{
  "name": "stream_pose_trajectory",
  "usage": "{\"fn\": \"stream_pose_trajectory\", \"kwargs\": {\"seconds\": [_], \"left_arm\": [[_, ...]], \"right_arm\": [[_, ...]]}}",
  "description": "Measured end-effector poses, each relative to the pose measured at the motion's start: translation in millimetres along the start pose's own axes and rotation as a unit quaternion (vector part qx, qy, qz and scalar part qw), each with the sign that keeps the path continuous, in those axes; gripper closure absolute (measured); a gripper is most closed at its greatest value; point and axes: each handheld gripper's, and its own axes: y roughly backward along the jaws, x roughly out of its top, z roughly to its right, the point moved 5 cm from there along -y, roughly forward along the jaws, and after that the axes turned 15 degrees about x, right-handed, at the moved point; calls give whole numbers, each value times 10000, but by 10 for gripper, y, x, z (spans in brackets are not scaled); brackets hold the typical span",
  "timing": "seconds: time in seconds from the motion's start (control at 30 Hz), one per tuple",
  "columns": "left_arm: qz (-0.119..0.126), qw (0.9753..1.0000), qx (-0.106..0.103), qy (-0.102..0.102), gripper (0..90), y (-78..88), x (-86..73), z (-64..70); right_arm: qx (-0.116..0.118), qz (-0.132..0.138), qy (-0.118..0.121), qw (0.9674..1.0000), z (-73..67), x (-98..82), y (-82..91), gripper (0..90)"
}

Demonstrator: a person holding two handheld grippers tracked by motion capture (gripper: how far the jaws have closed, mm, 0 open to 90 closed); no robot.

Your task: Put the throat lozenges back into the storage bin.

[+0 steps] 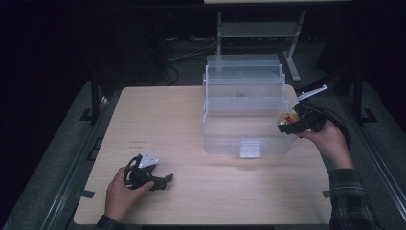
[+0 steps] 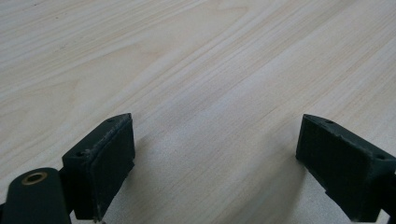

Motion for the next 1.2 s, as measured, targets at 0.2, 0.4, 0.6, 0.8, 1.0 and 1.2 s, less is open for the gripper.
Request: {"fn": "stream_pose_trajectory", "kwargs": {"seconds": [0.2,0.4,0.6,0.8,1.0,1.2], "left_arm": [[-1,10000,-2,2,108,0,0,0],[0,10000,0,3,108,0,0,0],[0,10000,-2,1,109,0,0,0],[0,10000,-2,3,108,0,0,1],[-1,10000,-2,1,109,0,0,1],[0,10000,-2,2,108,0,0,0]], "right_arm": [[3,-88,-32,10000,27,17,-92,196],[11,-158,-67,9999,62,28,-180,195],[15,-185,-85,9998,69,36,-212,195],[6,-254,-109,9996,76,32,-238,188],[34,-248,-127,9996,82,37,-236,158],[52,-155,-131,9998,41,-4,-149,132]]}}
